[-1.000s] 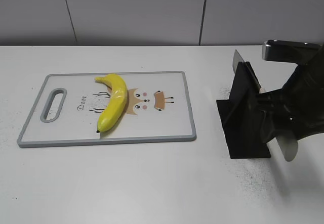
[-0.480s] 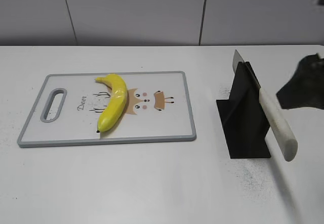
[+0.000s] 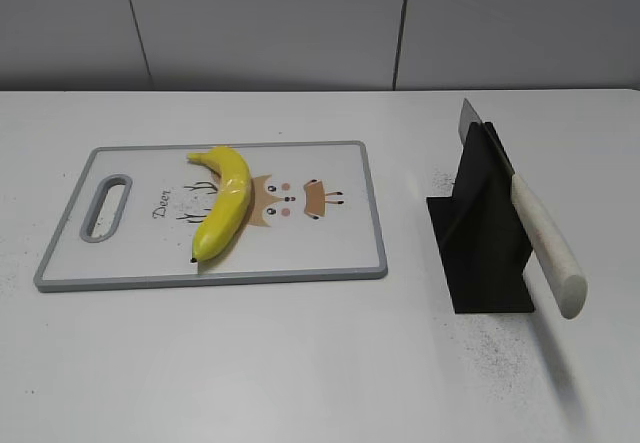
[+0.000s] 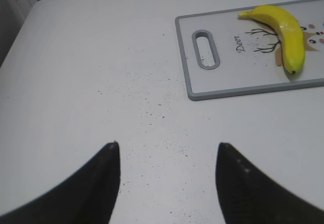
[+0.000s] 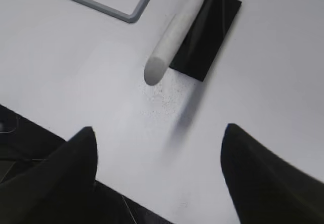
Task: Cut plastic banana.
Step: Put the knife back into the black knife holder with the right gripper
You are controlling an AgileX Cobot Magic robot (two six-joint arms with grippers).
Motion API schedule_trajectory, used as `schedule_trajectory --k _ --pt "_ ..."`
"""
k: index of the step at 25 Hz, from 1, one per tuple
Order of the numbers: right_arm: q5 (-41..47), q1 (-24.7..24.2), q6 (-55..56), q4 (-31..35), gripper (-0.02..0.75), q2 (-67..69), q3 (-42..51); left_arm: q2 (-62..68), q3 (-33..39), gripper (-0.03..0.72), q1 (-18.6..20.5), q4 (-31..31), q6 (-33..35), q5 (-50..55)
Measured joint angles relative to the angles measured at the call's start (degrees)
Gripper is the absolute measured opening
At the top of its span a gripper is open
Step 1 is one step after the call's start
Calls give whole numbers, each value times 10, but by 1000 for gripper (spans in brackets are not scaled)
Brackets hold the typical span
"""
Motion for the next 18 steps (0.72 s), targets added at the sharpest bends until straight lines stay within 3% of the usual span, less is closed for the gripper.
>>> schedule_trajectory --k 8,18 --pt "56 0 -1 -29 571 -162 47 0 0 560 0 0 0 0" --pt "68 0 -1 -29 567 -266 52 0 0 560 0 0 0 0"
